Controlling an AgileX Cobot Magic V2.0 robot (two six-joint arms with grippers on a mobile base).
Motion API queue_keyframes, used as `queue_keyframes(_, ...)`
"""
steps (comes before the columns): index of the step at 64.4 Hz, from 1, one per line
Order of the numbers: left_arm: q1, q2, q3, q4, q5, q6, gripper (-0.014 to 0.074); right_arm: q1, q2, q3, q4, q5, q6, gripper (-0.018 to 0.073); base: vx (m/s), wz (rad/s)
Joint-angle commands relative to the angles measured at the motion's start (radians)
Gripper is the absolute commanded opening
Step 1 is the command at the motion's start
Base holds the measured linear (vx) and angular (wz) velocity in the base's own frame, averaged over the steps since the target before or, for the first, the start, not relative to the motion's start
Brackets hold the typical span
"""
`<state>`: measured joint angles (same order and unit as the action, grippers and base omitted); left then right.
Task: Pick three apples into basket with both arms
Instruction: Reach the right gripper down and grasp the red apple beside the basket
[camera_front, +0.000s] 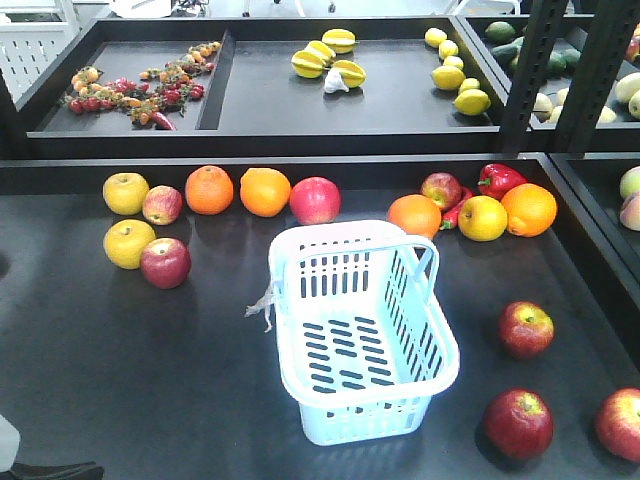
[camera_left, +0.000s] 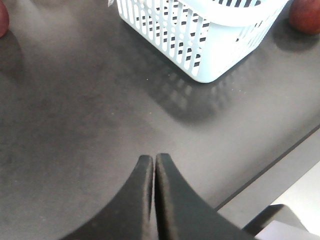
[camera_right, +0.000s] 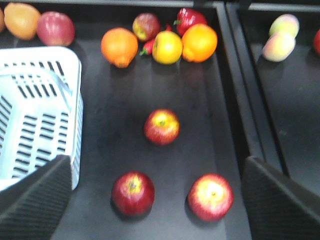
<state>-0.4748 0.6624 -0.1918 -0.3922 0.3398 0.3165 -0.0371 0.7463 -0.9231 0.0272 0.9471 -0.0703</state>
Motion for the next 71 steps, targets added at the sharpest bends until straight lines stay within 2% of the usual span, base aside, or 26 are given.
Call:
queue_keyframes(1,-0.002,-0.001,-0.024,-0.023,-0.062,-0.009,-0.0008,-0.001,0.046,-0.025,0.010,-0.008,-0.059,0.0724,0.00,0.00)
queue_keyframes(10,-0.002,-0.001,-0.024,-0.023,-0.062,-0.009,-0.0008,-0.001,0.163,-0.025,0.062,0.062,-0.107,0.0704,0.00,0.00)
queue_keyframes(27,-0.002,-0.001,-0.024,-0.023,-0.062,-0.009,-0.0008,-0.001,0.429,-0.025,0.211,0.086,-0.218,0.0666,0.00,0.00)
queue_keyframes(43,-0.002,-0.001,-0.024,-0.023,-0.062,-0.009,-0.0008,-0.001,0.660,-0.025,0.215,0.067,-0.216,0.0653,0.00,0.00)
queue_keyframes(71,-0.002,-0.001,-0.024,-0.023,-0.062,-0.009,-0.0008,0.010,0.912,-0.097,0.214,0.020,-0.124,0.0643,0.00,0.00)
